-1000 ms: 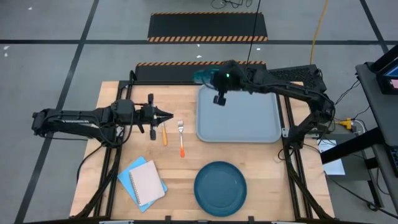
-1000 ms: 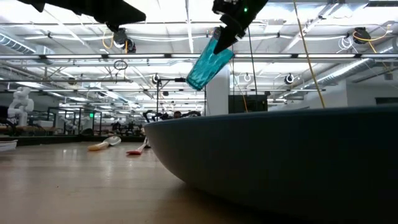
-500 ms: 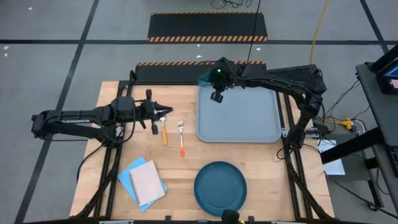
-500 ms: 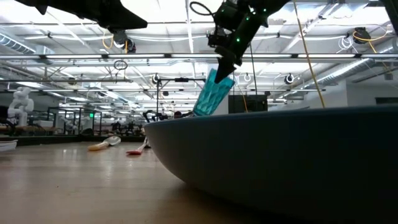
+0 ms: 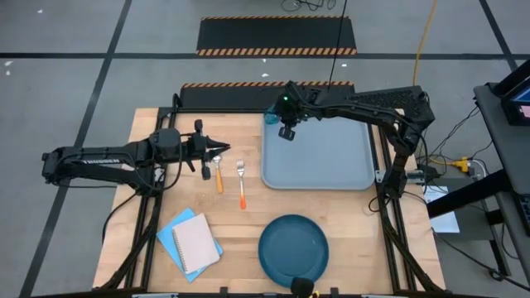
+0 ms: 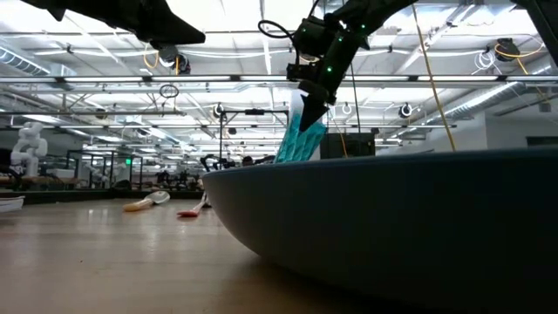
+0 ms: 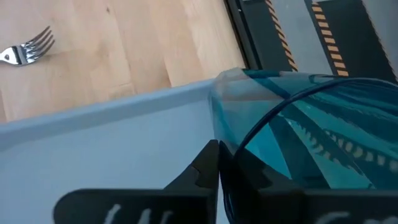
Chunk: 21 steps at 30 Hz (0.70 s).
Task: Pick and place plate/cup/fork/spoon on tray
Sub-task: Put the blue glass on the gray tray
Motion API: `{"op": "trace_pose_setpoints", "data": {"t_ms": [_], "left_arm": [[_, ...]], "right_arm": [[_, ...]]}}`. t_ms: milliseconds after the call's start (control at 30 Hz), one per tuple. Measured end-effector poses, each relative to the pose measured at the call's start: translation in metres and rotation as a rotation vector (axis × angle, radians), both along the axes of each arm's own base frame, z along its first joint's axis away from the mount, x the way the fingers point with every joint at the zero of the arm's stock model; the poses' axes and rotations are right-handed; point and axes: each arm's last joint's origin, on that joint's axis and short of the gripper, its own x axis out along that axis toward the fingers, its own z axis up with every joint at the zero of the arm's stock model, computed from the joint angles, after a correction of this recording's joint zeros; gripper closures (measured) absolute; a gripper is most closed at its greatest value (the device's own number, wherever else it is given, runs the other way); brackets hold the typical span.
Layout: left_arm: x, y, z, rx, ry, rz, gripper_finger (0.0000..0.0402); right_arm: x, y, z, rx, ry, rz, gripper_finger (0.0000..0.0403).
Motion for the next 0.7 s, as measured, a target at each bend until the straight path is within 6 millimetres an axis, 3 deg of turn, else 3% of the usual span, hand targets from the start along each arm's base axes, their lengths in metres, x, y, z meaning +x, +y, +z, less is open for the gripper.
{"op": "trace_pose_setpoints", "data": {"t_ms": [267,700], "left_arm": [[0.0,0.0,0.001,0.005,-0.006,-0.001,0.0369],[0.0,0.0,0.002,0.013,-0.013,-0.003,0.0369]], "right_arm": [[-0.003,0.002,-0.003,0.023,0.033,-0.008,0.039],[-0.008,0.005,-0.031,0.034,0.077,0.0,0.039]]}}
